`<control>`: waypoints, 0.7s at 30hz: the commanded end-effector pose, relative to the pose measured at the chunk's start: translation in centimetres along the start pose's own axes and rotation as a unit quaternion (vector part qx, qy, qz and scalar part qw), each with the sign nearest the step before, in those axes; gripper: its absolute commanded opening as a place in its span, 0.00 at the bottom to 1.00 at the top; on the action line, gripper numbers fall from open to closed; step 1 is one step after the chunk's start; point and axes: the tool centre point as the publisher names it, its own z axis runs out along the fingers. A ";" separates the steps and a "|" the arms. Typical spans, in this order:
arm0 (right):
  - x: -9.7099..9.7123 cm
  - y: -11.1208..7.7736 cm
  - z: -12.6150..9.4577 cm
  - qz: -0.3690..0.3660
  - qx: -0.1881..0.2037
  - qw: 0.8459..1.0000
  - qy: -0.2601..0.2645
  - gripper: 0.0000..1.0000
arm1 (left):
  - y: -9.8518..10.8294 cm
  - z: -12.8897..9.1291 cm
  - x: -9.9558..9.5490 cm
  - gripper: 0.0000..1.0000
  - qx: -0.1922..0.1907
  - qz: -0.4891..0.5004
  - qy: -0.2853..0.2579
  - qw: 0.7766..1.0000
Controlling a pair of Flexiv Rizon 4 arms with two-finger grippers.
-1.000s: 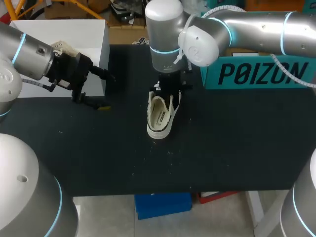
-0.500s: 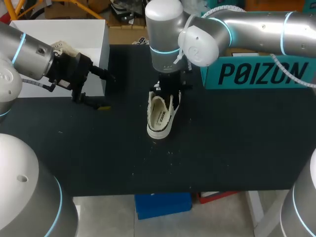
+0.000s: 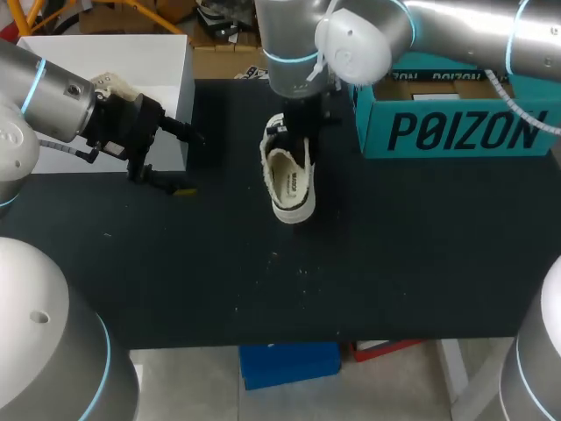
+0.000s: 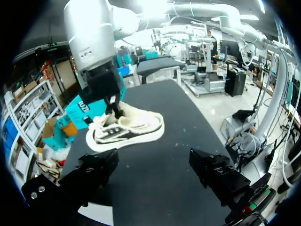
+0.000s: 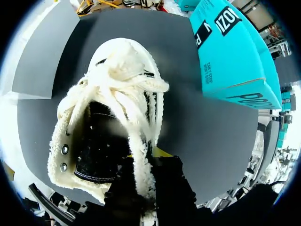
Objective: Take the shoe out of the shoebox, open the shoe tongue, remove and reinsert the insole, then place the shoe into the shoebox
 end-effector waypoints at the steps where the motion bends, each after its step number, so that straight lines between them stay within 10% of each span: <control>1: -2.2 -1.4 -7.4 -0.041 -0.028 0.999 0.011 0.00 | 0.0 0.1 0.1 1.00 -0.001 0.001 -0.001 1.000; 10: -5.3 -1.6 -14.0 -0.230 -0.117 0.966 0.022 0.00 | 0.0 0.1 0.1 1.00 -0.001 0.001 -0.001 1.000; 21: -5.3 -1.6 -14.0 -0.230 -0.117 0.966 0.022 0.00 | 0.0 0.1 0.1 1.00 -0.001 0.001 -0.001 1.000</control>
